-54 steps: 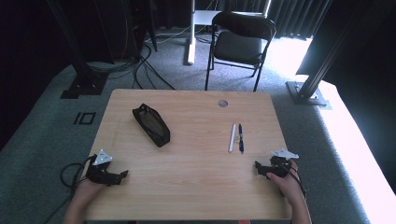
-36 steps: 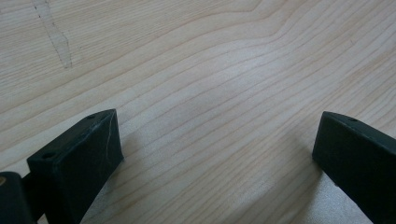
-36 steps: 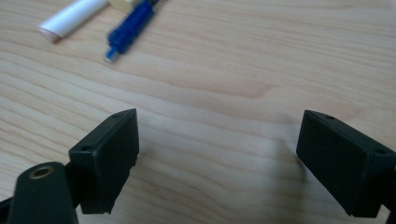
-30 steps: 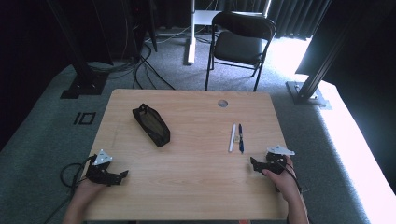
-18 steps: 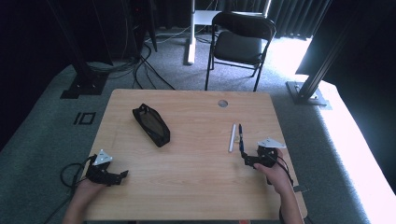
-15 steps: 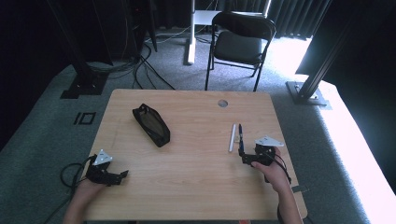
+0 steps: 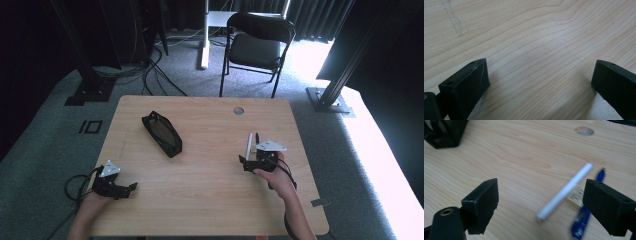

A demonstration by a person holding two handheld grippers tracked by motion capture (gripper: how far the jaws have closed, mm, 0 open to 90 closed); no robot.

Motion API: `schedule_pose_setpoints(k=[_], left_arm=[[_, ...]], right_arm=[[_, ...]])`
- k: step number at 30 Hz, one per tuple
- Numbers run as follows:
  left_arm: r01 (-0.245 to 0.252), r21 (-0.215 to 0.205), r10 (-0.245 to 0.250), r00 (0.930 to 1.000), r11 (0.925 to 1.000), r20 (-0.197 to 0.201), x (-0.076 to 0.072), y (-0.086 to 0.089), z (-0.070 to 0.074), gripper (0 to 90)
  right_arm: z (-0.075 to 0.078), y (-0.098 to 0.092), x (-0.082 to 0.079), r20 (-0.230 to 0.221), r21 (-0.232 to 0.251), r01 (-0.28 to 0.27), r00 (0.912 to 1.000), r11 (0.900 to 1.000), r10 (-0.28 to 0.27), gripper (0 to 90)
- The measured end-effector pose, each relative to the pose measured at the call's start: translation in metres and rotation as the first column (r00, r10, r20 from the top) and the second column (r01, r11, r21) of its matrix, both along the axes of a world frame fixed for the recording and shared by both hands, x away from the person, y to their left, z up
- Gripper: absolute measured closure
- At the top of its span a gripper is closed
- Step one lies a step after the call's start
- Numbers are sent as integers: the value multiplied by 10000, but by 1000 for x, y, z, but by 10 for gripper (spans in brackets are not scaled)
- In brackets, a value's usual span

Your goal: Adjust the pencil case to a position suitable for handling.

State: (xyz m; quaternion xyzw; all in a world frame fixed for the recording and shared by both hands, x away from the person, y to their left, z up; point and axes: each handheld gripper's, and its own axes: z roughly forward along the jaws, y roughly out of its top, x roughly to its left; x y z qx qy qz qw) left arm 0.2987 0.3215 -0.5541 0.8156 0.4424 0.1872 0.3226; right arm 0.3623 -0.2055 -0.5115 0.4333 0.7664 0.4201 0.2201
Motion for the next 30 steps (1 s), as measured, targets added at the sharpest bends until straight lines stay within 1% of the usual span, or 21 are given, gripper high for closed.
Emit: schedule_pose_setpoints(k=[5,7,10,17,20,22,23,26,30], left_arm=[[1,1,-1,10000,10000,-1,0,0,0,16],[2,1,-2,10000,10000,-1,0,0,0,16],[2,0,-2,10000,10000,-1,0,0,0,16],[4,-1,-4,10000,10000,-3,0,0,0,16],[2,0,-2,10000,10000,-1,0,0,0,16],[3,1,-3,10000,10000,-1,0,0,0,16],[3,4,-3,10000,10000,-2,0,0,0,16],[3,2,-3,10000,10000,-2,0,0,0,16],[3,2,-3,10000,10000,0,0,0,0,16]], right_arm=[[0,18,3,20,129,-403,9992,9991,403,132],[0,25,5,125,21,-494,9987,9988,493,142],[0,35,7,109,98,-674,9977,9977,673,142],[0,59,10,134,285,-1058,9943,9940,1054,142],[0,70,11,188,254,-1251,9920,9918,1247,148],[0,78,14,282,193,-1268,9916,9917,1263,154],[0,82,15,321,245,-1289,9912,9914,1281,154],[0,94,17,382,392,-1418,9894,9891,1403,154],[0,115,17,365,479,-1765,9839,9831,1749,154]])
